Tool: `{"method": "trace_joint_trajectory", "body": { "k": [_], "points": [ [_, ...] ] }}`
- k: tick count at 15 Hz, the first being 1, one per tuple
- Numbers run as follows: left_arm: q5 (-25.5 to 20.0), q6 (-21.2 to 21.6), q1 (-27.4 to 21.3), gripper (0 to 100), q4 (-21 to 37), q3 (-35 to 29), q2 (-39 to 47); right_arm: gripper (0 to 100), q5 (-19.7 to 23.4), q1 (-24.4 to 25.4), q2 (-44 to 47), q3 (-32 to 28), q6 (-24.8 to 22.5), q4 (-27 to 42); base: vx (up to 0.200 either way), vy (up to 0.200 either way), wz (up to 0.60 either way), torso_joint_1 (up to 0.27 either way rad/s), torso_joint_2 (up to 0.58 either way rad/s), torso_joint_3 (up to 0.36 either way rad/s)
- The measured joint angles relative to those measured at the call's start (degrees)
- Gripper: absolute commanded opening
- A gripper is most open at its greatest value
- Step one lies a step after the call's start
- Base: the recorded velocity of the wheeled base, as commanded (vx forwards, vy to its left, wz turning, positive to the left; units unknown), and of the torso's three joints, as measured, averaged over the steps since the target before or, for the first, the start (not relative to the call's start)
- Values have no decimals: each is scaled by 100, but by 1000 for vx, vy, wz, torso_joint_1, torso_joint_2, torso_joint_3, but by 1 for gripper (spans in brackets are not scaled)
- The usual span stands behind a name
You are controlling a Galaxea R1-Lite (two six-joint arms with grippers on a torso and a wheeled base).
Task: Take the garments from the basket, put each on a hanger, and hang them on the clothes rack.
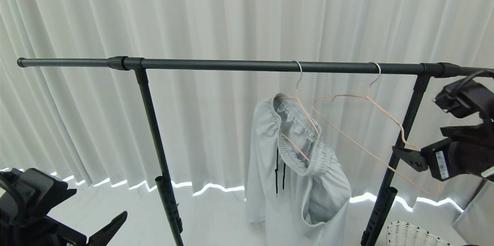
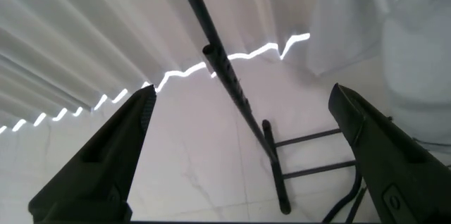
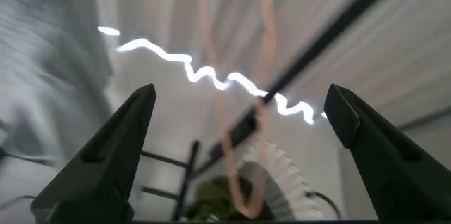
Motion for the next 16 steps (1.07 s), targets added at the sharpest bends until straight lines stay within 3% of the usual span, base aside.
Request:
{"method": "trace_joint_trajectory", "body": {
  "k": [5, 9, 14, 16],
  "points": [
    [157, 16, 0, 100, 0, 155, -227, 100, 13, -944, -708, 772, -1123, 7, -200, 0, 0, 2, 1, 2],
    [464, 18, 0, 100, 9, 188, -265, 100, -6, -1409, -986, 1115, -1554, -17, -200, 0, 0, 0, 2, 1],
    [1042, 2, 0, 100, 20, 369, -284, 100, -16, -1759, -1218, 1378, -1694, -30, -200, 0, 0, 2, 5, 5],
    [1252, -11, 1, 100, 20, 433, -293, 100, -22, -1859, -1275, 1453, -1699, -46, 0, 0, 0, 0, 0, 0]
  ]
}}
